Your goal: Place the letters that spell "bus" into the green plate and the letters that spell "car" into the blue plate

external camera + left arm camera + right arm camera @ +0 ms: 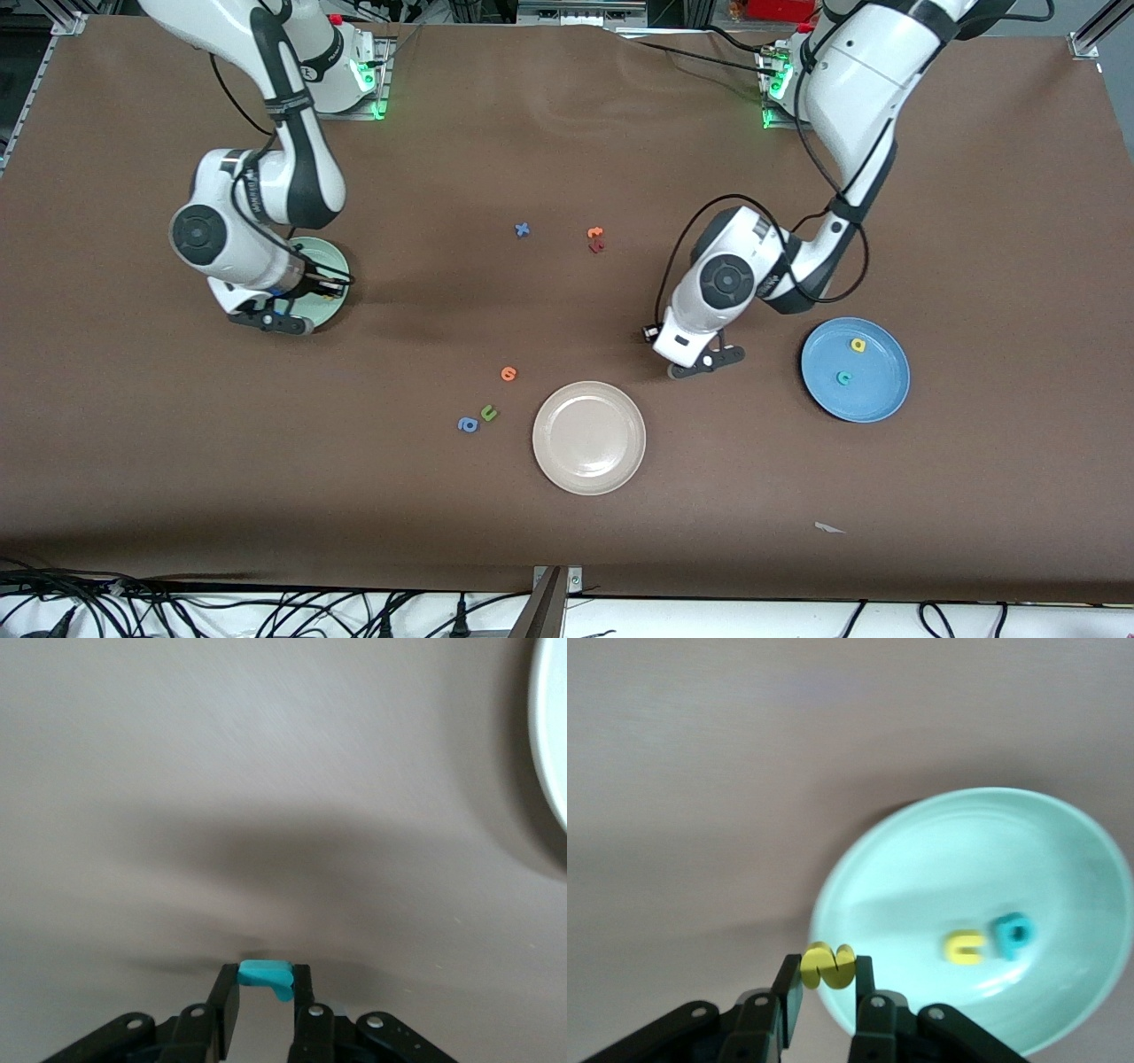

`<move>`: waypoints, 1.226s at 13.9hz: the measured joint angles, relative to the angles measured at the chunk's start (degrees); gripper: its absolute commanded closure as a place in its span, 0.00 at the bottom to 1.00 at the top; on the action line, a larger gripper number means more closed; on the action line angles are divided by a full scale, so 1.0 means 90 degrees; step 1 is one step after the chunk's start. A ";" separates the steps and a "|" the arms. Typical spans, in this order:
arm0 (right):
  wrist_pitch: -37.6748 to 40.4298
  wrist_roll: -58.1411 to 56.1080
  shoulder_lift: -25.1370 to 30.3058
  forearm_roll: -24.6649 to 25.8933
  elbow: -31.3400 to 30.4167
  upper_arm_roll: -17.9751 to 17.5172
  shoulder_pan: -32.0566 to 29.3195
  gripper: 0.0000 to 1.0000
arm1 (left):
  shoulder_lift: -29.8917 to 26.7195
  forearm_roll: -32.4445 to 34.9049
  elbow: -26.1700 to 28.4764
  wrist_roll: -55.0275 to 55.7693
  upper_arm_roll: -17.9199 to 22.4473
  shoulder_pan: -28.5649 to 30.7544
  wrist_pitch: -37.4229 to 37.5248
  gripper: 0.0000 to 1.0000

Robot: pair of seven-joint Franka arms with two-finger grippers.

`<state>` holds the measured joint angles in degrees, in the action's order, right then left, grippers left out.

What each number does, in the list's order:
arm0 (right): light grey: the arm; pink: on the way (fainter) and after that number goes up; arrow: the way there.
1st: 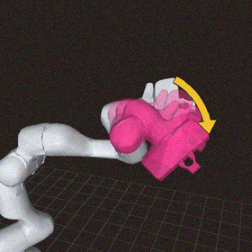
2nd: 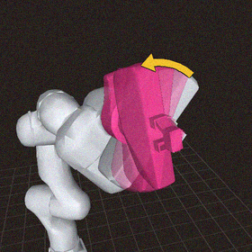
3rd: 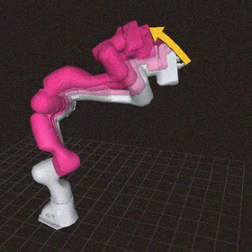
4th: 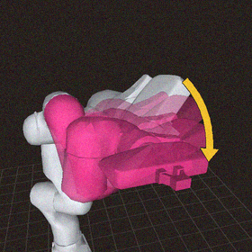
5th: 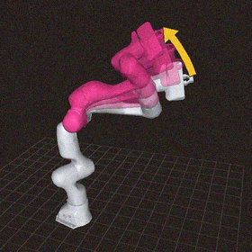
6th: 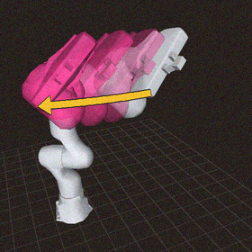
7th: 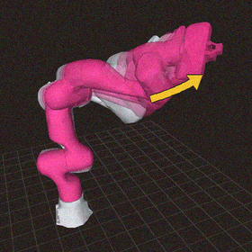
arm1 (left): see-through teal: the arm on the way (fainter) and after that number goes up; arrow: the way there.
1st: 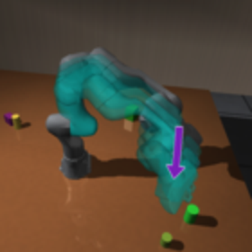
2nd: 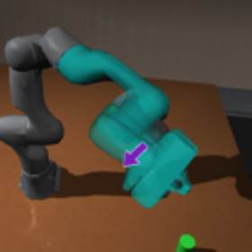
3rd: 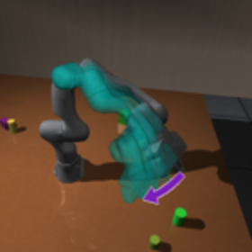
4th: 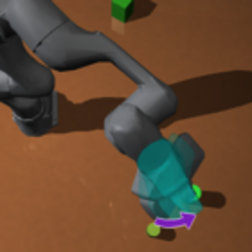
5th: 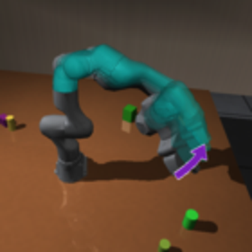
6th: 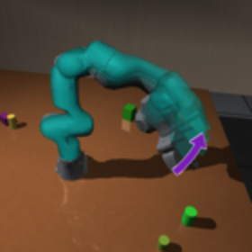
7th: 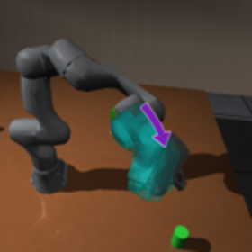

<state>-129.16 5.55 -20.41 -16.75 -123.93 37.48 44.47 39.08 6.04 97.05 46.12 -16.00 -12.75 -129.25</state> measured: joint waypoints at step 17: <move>0.3160 -0.0365 0.0324 0.0626 0.2680 0.0181 -0.0130 0.00 | -0.0088 0.1104 -0.0932 -0.4214 0.0470 0.1910 0.1653 0.00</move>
<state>-100.72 2.27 -17.49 -11.11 -99.81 39.11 43.30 38.29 15.98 88.66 8.20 -11.76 4.45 -114.38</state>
